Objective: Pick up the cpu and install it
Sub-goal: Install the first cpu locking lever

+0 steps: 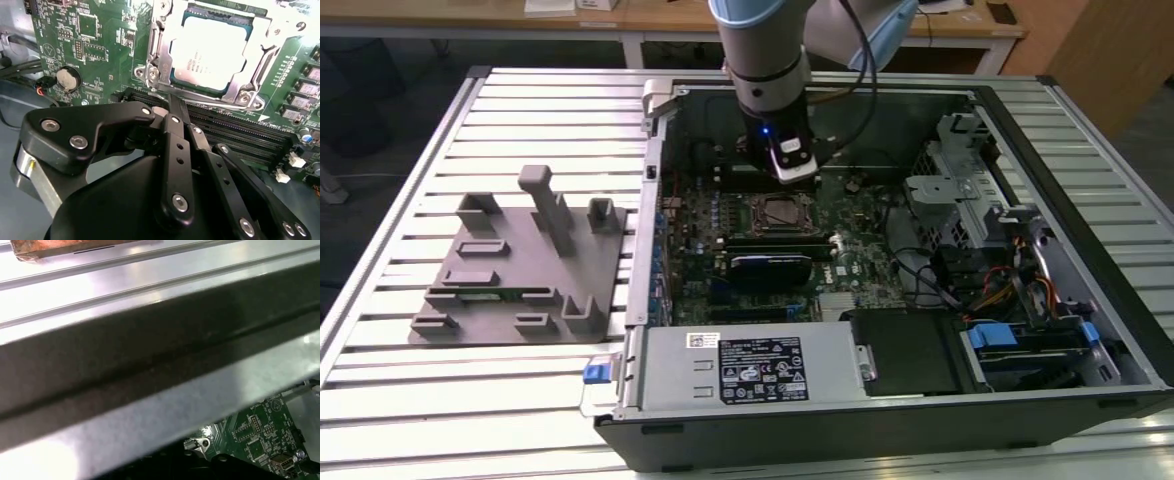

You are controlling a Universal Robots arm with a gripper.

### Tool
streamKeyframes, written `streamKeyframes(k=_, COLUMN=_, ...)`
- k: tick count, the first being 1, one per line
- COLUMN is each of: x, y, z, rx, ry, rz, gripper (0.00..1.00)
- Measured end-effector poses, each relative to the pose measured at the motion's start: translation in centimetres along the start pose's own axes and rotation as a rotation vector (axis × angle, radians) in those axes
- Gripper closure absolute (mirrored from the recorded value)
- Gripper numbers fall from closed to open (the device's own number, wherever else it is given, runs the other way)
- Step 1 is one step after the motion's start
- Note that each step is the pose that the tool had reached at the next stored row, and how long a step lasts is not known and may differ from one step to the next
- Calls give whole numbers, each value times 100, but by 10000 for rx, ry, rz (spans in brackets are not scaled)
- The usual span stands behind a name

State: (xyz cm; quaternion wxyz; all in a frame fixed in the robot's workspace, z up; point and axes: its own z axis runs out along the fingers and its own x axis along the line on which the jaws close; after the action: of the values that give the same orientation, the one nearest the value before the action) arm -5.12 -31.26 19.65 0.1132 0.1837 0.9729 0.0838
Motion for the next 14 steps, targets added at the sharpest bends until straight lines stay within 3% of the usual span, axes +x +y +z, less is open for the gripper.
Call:
streamKeyframes(k=5, x=-6, y=-18, z=1, rx=-18, ry=-46, rz=-4, gripper=89)
streamKeyframes(k=14, x=-11, y=-4, z=-32, rx=-23, ry=-45, rz=-5, gripper=89)
